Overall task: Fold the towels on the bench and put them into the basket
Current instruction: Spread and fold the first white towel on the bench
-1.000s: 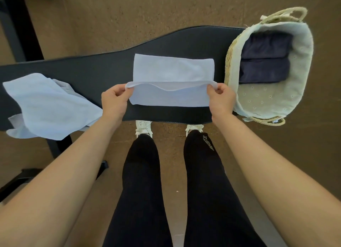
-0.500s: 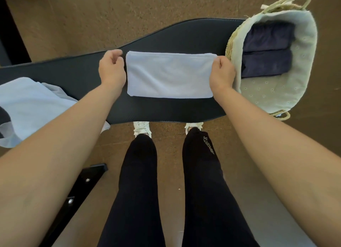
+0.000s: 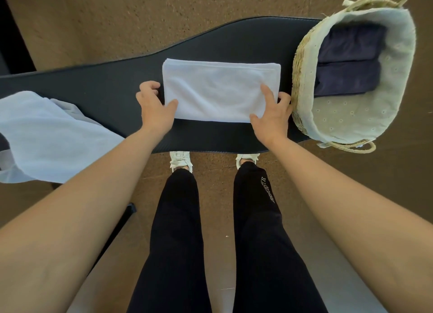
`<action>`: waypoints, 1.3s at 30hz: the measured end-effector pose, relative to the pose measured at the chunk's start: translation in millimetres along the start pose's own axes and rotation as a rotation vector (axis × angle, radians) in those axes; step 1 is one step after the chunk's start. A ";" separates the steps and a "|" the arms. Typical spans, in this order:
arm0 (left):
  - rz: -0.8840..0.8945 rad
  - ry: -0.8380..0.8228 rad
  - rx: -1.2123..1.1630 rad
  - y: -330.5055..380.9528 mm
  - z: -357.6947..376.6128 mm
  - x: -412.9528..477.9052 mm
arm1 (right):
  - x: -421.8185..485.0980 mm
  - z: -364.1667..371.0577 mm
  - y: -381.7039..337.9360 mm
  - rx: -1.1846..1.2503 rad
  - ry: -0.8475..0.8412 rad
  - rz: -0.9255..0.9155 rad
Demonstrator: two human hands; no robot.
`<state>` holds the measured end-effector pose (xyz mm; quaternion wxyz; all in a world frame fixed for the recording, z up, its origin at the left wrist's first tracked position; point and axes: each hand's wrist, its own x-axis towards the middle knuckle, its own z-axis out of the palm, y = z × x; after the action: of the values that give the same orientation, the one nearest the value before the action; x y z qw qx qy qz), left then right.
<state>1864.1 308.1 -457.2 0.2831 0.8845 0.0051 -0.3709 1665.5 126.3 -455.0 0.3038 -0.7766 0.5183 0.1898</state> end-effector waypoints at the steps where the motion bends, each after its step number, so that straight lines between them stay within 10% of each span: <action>1: -0.034 -0.008 -0.015 -0.7 1.8 -0.6 | 1.5 -0.4 -0.4 0.006 -0.008 -0.001; 16: -0.230 -0.060 -0.016 -56.1 -32.4 -31.0 | -7.7 19.0 -27.1 -0.237 0.215 -0.282; 22: -0.267 -0.116 -0.289 -51.9 -38.4 -25.5 | -19.0 50.9 -67.7 -0.488 -0.069 -0.691; 32: -0.177 -0.163 -0.201 -53.8 -47.3 -19.9 | 12.9 48.3 -94.5 -0.687 -0.172 -0.669; 39: -0.033 -0.113 -0.221 -24.9 -54.3 -35.5 | -13.8 36.8 -97.9 -0.065 -0.240 -0.487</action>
<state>1868.4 363.5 -415.5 0.3724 0.8255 0.0443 -0.4218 1750.9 187.7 -447.0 0.3747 -0.8597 0.2701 0.2181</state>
